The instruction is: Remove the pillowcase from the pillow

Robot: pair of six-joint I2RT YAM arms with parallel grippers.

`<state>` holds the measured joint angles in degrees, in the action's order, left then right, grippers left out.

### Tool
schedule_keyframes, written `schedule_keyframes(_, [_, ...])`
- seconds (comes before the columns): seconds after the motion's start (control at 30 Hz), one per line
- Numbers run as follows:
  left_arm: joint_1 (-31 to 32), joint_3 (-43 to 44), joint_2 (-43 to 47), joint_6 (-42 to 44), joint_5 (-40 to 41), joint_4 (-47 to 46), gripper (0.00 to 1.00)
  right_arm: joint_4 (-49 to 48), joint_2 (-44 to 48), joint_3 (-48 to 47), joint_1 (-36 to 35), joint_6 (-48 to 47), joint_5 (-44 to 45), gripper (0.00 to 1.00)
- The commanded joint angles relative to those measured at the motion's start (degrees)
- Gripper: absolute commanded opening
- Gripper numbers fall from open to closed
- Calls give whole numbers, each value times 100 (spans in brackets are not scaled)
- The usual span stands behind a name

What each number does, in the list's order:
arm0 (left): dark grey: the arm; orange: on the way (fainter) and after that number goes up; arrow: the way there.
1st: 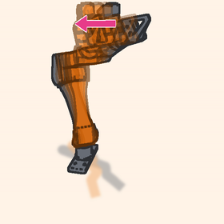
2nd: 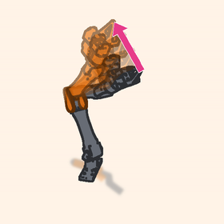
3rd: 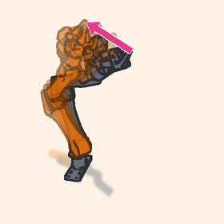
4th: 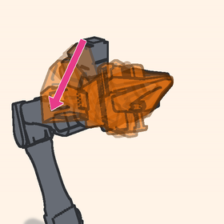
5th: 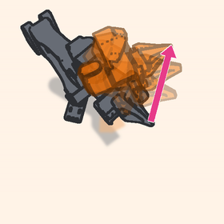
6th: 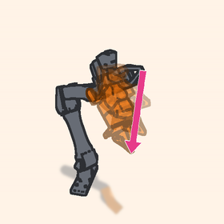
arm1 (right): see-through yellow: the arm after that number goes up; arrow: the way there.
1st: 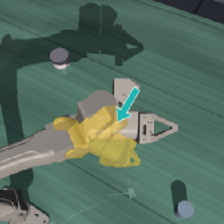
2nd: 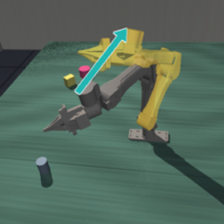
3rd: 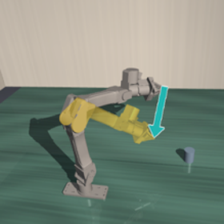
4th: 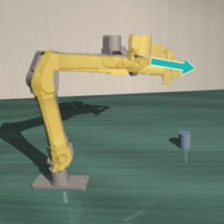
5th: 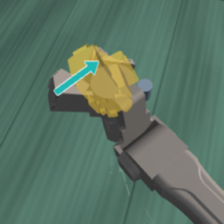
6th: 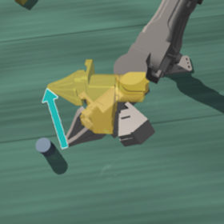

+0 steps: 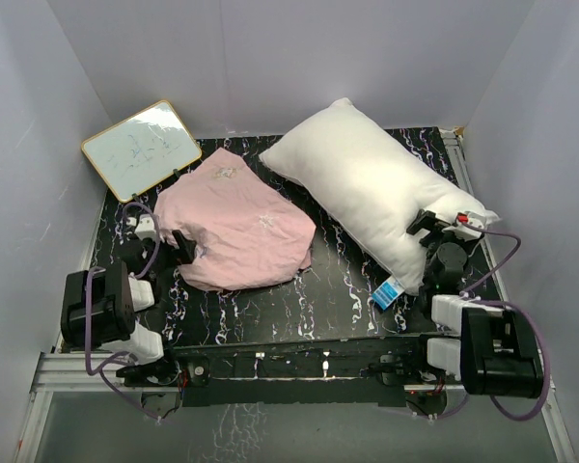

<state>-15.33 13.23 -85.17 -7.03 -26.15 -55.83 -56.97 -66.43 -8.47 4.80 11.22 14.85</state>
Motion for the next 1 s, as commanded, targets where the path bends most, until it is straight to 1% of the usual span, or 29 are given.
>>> schedule_keyframes(0.0, [323, -237, -317, 263, 643, -1888, 97, -856, -796, 143, -228, -221, -319, 98])
schedule_keyframes(0.03, [450, -309, -431, 326, 770, -2105, 97, -939, -952, 122, -291, -278, -307, 98])
schedule_keyframes(0.1, [679, -494, -661, 532, 1029, -2546, 97, -1441, -1292, 282, -386, -336, -277, 98])
schedule_keyframes(0.17, [866, -574, -955, 702, 1141, -2919, 97, -2339, -1666, 576, -430, -506, -340, 98])
schedule_keyframes(0.2, [930, -579, -1169, 725, 1173, -3206, 97, -2640, -1824, 649, -512, -625, -508, 98])
schedule_keyframes(0.23, [979, -517, -1216, 755, 1177, -3168, 97, -2817, -2036, 661, -628, -761, -671, 98])
schedule_keyframes(0.3, [1012, -190, -1021, 871, 1162, -2204, 97, -3336, -2520, 535, -780, -987, -696, 98])
schedule_keyframes(0.33, [1012, 26, -1065, 860, 1178, -1905, 97, -3025, -2517, 334, -862, -986, -466, 98])
schedule_keyframes(0.37, [1012, 176, -1153, 790, 1173, -1763, 97, -2355, -2448, 41, -893, -902, -254, 98])
schedule_keyframes(0.4, [1018, 147, -1135, 802, 1233, -1771, 97, -1493, -2392, -326, -894, -841, -186, 98])
schedule_keyframes(0.43, [1022, 148, -1086, 812, 1228, -1688, 97, -1186, -2401, -454, -841, -807, -313, 98])
schedule_keyframes(0.47, [1023, 129, -1079, 797, 1218, -1727, 97, -1487, -2457, -348, -759, -797, -477, 98])
schedule_keyframes(0.5, [1023, 97, -1112, 779, 1227, -1857, 97, -1707, -2520, -307, -744, -829, -422, 98])
schedule_keyframes(0.6, [1023, 111, -1084, 789, 1229, -1773, 97, -1489, -2391, -308, -747, -785, -428, 98])
schedule_keyframes(0.73, [1023, 102, -1097, 782, 1227, -1800, 97, -1663, -2460, -281, -749, -829, -478, 98])
schedule_keyframes(0.97, [1021, 144, -1115, 799, 1257, -1741, 97, -1616, -2454, -306, -749, -835, -483, 98])
